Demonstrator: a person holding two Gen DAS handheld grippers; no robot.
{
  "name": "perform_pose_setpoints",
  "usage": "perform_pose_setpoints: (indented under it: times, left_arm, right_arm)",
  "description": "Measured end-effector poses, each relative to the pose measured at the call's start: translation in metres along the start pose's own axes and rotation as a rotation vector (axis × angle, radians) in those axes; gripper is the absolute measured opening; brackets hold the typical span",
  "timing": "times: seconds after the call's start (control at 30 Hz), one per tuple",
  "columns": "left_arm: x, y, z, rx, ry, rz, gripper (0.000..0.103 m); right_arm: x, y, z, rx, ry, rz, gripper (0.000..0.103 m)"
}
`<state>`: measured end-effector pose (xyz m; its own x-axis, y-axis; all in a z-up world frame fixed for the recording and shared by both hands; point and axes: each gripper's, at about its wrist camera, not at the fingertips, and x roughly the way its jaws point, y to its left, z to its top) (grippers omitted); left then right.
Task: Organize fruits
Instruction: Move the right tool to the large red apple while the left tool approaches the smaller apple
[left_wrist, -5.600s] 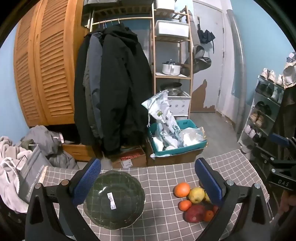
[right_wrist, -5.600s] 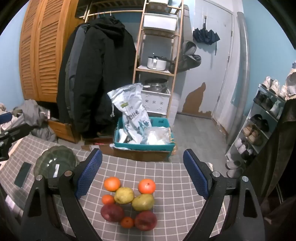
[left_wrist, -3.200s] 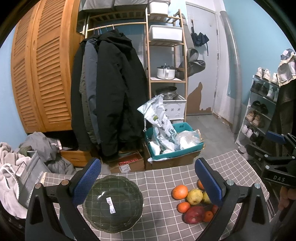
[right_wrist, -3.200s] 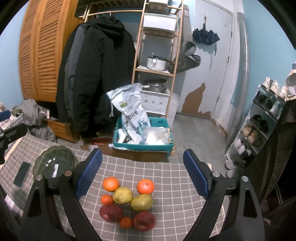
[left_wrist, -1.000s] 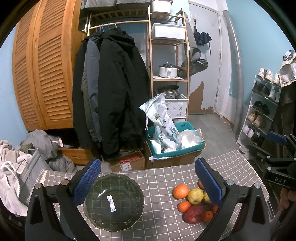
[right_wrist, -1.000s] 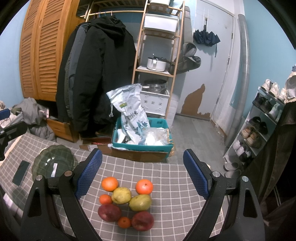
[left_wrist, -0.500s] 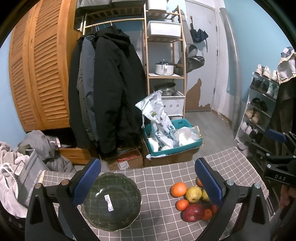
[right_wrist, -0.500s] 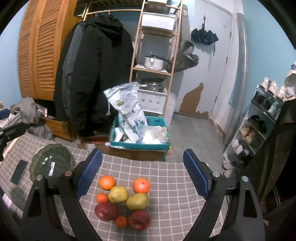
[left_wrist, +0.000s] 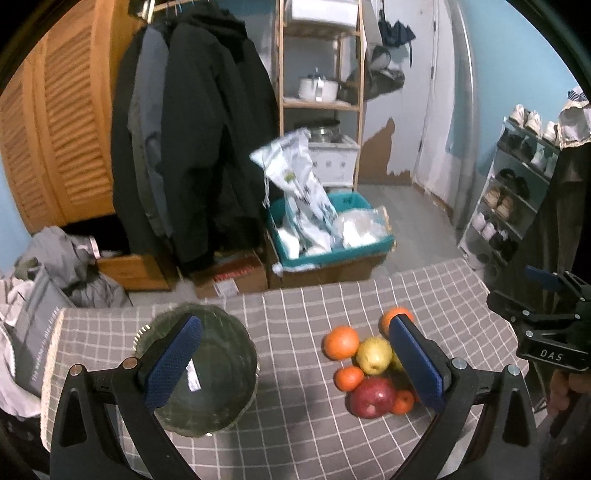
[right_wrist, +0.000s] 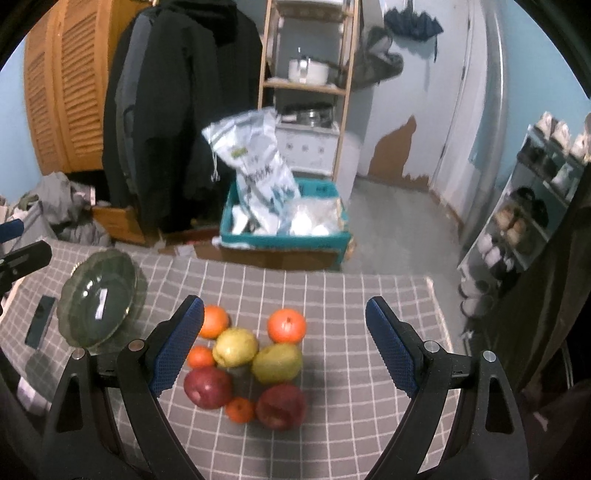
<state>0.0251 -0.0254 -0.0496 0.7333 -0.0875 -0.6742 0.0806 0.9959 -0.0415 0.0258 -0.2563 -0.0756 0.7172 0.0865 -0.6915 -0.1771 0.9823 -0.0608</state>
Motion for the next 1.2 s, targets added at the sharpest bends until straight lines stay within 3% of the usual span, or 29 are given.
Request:
perform_pose_setpoints:
  times: [0.17, 0.63, 0.97, 1.2]
  left_arm:
    - [0.028, -0.008, -0.017, -0.002, 0.112, -0.028, 0.102]
    - [0.091, -0.028, -0.049, 0.032, 0.306, -0.017, 0.102]
    - [0.131, -0.046, -0.074, 0.077, 0.386, 0.000, 0.102]
    - [0.153, -0.058, -0.086, 0.079, 0.438, -0.017, 0.102]
  right_arm:
    - [0.025, -0.003, -0.017, 0.000, 0.091, -0.007, 0.088]
    - [0.088, -0.011, -0.062, 0.059, 0.322, 0.013, 0.087]
    - [0.131, -0.011, -0.096, 0.068, 0.456, -0.001, 0.087]
    - [0.152, -0.014, -0.112, 0.120, 0.523, 0.034, 0.087]
